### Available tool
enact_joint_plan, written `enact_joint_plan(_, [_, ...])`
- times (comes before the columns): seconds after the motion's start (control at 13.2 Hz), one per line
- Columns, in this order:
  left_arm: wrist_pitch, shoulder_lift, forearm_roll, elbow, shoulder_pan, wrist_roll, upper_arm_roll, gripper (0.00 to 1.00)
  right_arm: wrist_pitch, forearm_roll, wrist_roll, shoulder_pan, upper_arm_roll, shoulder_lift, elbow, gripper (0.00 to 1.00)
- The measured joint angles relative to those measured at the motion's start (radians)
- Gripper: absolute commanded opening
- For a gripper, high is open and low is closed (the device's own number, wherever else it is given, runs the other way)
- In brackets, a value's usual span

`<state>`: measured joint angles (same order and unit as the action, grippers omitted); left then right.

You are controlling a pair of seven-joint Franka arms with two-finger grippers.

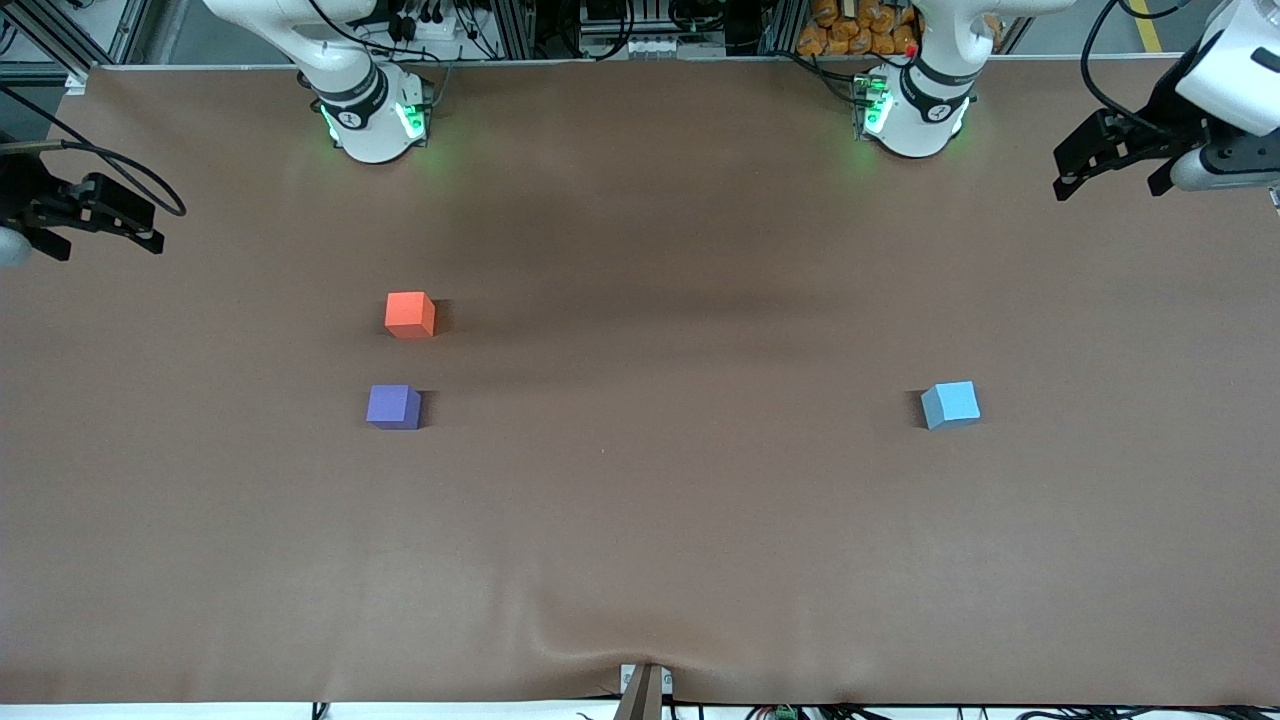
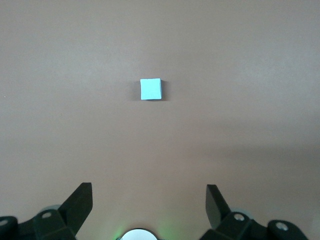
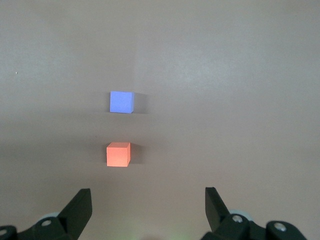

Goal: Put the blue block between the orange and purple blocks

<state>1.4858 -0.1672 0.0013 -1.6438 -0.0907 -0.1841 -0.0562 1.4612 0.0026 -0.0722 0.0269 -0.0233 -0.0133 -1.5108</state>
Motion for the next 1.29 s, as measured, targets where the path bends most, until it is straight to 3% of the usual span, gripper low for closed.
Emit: enact_joint_plan(1.29, [-0.036, 0.014, 0.005, 0.000, -0.004, 0.007, 0.008, 1.00, -0.001, 0.000, 0.000, 0.007, -0.001, 0.006, 0.000, 1.00])
